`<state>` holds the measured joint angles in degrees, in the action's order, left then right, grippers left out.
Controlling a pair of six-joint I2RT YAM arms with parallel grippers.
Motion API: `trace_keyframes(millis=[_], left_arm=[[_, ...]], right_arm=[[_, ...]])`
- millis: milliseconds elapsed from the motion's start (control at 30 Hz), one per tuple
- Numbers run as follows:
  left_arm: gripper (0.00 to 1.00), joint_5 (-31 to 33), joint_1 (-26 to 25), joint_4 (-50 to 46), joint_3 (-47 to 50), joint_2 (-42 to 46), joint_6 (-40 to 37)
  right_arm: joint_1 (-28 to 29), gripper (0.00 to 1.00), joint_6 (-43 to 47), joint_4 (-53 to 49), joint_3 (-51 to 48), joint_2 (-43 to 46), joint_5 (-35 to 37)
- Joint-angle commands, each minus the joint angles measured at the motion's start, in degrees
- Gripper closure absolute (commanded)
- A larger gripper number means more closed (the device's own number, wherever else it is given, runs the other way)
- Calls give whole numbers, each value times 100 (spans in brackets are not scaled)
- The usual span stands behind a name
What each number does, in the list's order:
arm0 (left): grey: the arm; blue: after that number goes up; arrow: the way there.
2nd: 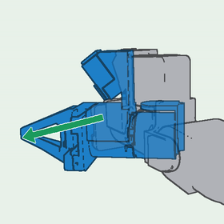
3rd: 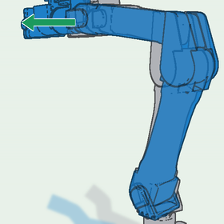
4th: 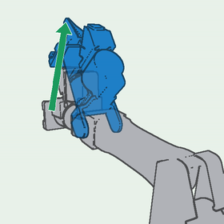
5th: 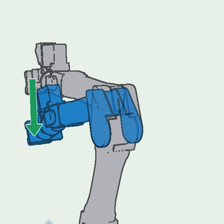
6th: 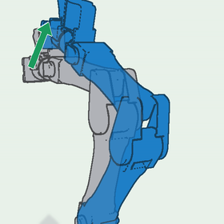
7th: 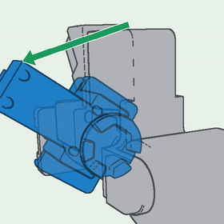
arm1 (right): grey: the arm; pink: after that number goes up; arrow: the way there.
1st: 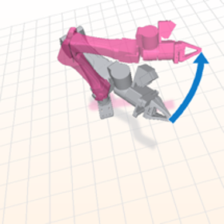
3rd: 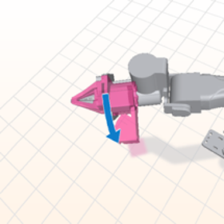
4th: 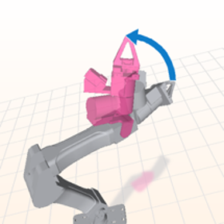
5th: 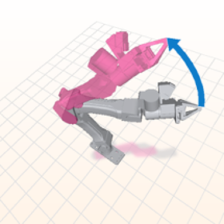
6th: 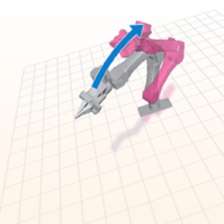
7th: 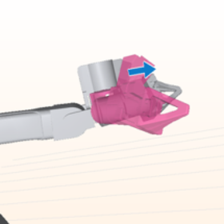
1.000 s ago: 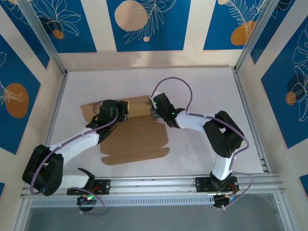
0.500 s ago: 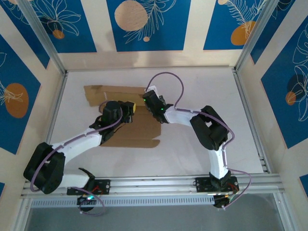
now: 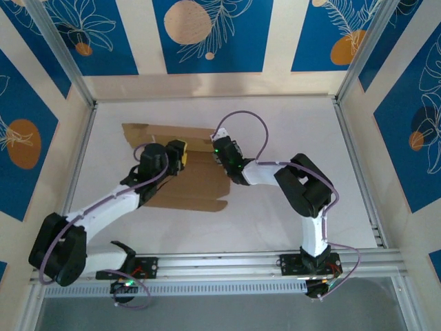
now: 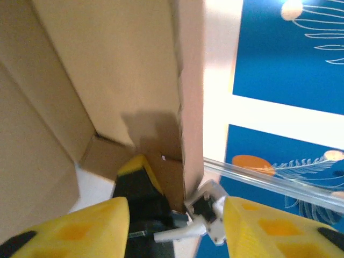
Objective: Fold the paper box
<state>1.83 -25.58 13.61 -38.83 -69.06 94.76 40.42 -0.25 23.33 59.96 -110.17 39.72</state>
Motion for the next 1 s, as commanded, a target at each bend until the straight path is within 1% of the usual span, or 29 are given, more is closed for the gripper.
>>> trace_keyframes(millis=[0, 33, 100, 200, 233, 300, 333, 400, 433, 467, 500, 567, 600, 667, 733, 767, 833, 967], left_arm=[[41, -374, 434, -761, -75, 326, -687], [38, -464, 545, -997, -190, 410, -891], [33, -483, 748, -1844, -608, 626, -1661], [29, -48, 848, -3094, -1622, 784, -3045], [25, 101, 853, -3367, -1942, 753, -3472], [22, 327, 868, -3917, -2641, 545, -4384], [22, 470, 871, -4116, -2902, 430, -4720], [15, 792, 907, -4361, -3270, 102, -5383], [14, 844, 977, -4485, -3377, -61, -5512], [13, 712, 1115, -4525, -3453, -255, -5579], [13, 298, 1256, -4396, -3456, -479, -5658], [14, -546, 1447, -4364, -3581, -1036, -5569], [15, -936, 1464, -4367, -3683, -1341, -5556], [22, -1952, 1460, -4368, -3885, -2027, -5509], [26, -2586, 1442, -4265, -3867, -2428, -5302], [28, -2797, 1420, -4076, -3736, -2504, -5203], [33, -2951, 1363, -3741, -3450, -2463, -5046], [37, -3413, 1217, -3341, -3133, -2387, -4796]], right_arm=[[-153, 100, 576, 47, -442, 288, -733], [-194, 100, 614, 25, -479, 356, -865], [-305, 100, 767, 3, -574, 543, -1270], [-465, 100, 1090, -109, -632, 736, -1803], [-503, 100, 1171, -126, -656, 795, -2004], [-616, 100, 1313, -180, -709, 920, -2362], [-663, 100, 1342, -187, -735, 965, -2495], [-796, 100, 1369, -139, -822, 1071, -2786], [-849, 100, 1339, -109, -845, 1100, -2854], [-913, 100, 1286, -101, -855, 1131, -2944], [-955, 100, 1245, -67, -850, 1133, -2975], [-997, 100, 1212, -82, -755, 1050, -2909], [-1001, 100, 1206, -147, -654, 983, -2821], [-969, 100, 1250, -293, -422, 803, -2638], [-918, 100, 1266, -302, -272, 623, -2365], [-890, 100, 1245, -332, -177, 518, -2191], [-848, 100, 1220, -382, -26, 350, -1945], [-734, 100, 1177, -473, 213, 59, -1349]])
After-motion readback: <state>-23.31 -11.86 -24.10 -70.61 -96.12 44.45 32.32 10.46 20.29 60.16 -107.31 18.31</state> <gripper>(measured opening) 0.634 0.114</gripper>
